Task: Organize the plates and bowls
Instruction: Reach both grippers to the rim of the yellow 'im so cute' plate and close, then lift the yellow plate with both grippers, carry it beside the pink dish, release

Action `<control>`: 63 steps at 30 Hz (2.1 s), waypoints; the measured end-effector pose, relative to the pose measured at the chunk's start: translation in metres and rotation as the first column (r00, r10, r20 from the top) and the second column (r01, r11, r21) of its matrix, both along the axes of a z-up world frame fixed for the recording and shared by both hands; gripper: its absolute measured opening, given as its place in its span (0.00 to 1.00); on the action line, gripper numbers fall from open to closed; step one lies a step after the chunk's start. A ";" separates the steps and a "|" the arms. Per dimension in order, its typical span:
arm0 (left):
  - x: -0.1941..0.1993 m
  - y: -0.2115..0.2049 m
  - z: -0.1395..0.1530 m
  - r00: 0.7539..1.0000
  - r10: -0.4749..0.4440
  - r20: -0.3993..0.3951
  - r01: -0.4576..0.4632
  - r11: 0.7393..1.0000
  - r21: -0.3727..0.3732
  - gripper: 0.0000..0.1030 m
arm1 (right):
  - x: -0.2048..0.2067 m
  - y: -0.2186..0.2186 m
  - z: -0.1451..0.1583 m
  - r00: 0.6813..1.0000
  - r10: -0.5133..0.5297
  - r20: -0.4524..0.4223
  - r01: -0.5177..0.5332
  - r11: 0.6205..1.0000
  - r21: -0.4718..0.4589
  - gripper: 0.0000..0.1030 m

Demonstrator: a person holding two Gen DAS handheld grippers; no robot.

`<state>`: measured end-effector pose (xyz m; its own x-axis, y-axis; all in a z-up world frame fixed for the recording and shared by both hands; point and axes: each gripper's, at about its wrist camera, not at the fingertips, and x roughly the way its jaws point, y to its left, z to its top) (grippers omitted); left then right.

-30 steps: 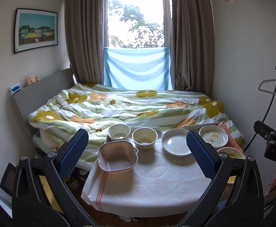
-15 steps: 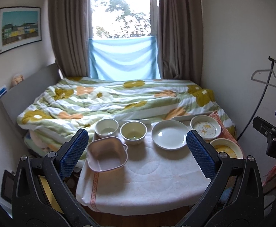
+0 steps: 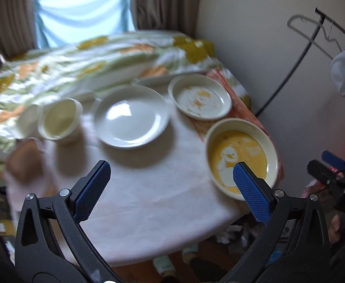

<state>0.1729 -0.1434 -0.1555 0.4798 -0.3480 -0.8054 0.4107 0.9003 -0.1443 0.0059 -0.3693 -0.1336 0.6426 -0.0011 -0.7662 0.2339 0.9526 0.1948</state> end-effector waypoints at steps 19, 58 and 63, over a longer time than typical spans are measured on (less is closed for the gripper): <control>0.065 -0.122 -0.141 0.938 -0.111 -0.327 0.145 0.986 0.080 0.46 | 0.058 -0.095 -0.136 0.973 0.040 -0.228 0.030 0.956 0.293 0.30; 0.021 -0.087 -0.086 0.986 -0.016 -0.165 0.037 0.991 0.128 0.21 | 0.082 -0.073 -0.106 0.970 0.167 -0.178 -0.132 0.972 0.193 0.10; 0.008 -0.035 -0.072 0.984 0.081 -0.160 -0.062 0.991 0.120 0.21 | 0.092 -0.035 -0.090 0.949 0.278 -0.151 -0.249 0.951 0.185 0.10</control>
